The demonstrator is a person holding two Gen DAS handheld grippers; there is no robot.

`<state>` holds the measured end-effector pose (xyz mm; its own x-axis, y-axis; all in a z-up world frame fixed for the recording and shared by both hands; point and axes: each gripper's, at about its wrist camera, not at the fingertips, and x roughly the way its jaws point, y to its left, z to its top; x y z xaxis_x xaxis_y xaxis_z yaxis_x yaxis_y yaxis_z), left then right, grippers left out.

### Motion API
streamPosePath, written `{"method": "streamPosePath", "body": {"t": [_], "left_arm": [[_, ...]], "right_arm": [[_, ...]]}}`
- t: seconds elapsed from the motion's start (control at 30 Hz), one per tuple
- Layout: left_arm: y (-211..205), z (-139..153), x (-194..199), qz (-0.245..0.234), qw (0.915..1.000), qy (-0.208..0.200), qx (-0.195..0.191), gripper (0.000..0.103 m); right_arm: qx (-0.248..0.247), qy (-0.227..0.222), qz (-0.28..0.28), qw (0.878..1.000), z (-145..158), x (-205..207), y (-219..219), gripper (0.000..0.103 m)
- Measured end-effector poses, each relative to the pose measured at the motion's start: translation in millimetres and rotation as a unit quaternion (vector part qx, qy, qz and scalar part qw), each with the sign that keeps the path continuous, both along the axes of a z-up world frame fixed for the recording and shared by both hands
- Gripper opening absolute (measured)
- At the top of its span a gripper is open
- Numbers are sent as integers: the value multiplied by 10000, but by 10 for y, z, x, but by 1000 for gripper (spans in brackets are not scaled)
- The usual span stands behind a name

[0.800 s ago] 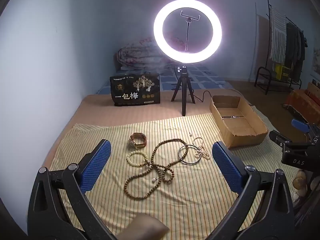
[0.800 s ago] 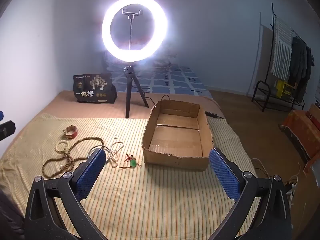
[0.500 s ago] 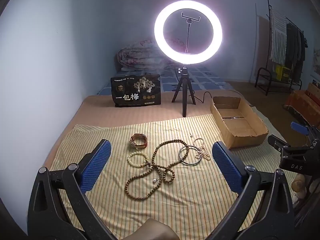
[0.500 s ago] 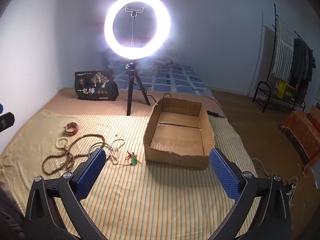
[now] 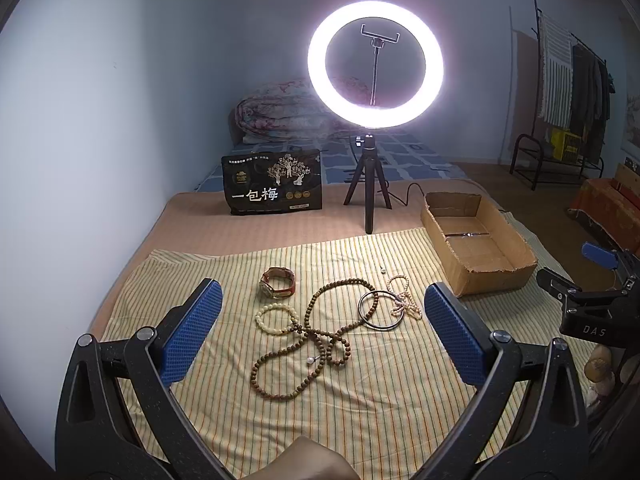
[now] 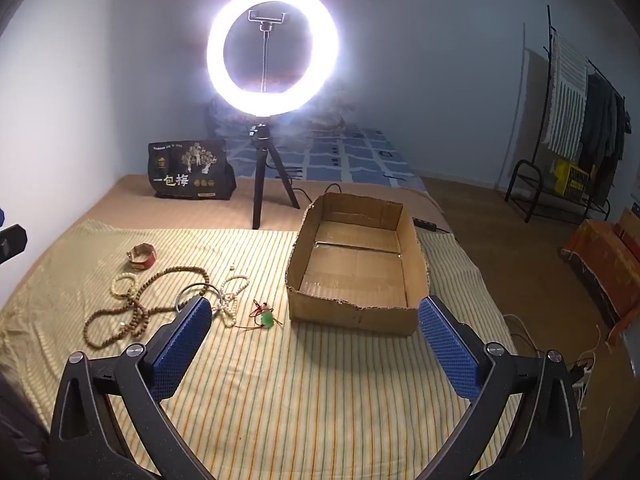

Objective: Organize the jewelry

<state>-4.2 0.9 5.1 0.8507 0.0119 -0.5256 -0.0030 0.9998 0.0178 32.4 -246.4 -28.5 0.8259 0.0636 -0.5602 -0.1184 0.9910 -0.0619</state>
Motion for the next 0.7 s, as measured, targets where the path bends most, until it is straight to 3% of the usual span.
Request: {"method": "streamPosePath", "body": {"t": [0.7], "left_arm": [[3, 4, 12, 5, 10000, -9, 16, 103]], "right_arm": [[2, 6, -4, 10000, -3, -7, -5, 102]]}}
